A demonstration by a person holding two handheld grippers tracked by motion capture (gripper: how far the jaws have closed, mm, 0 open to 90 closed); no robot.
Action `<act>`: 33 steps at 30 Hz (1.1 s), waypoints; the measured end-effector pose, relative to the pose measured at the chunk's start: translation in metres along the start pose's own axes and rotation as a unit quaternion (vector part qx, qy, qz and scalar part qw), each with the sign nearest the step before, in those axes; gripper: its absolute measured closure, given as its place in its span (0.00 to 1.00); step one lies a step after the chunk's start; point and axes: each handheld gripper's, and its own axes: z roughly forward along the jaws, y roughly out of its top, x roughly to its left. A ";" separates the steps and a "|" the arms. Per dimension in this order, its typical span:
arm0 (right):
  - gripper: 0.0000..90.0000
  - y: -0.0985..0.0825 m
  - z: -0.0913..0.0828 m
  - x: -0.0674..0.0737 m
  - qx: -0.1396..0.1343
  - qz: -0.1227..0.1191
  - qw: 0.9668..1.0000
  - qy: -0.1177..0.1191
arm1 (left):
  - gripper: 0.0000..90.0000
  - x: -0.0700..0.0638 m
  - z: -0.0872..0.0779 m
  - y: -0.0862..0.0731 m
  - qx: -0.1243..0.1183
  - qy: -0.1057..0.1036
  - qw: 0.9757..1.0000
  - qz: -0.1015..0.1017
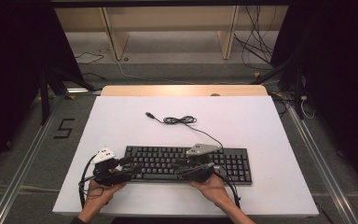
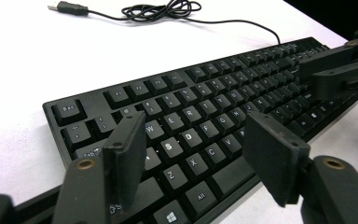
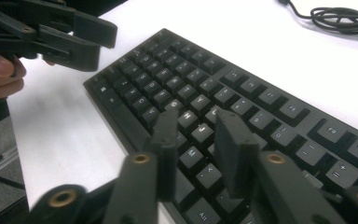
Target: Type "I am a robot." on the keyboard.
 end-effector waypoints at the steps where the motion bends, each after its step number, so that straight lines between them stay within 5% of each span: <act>1: 0.83 0.000 0.001 0.000 0.001 -0.002 1.000 -0.001 | 0.42 0.000 0.000 0.000 -0.002 -0.001 1.000 0.001; 10: 1.00 -0.001 0.012 -0.001 0.023 -0.003 1.000 -0.007 | 0.38 -0.005 -0.005 0.000 -0.021 -0.009 1.000 0.006; 33: 1.00 -0.004 0.031 0.003 0.055 -0.013 0.998 -0.006 | 0.33 -0.009 -0.012 -0.002 -0.037 -0.021 0.999 0.015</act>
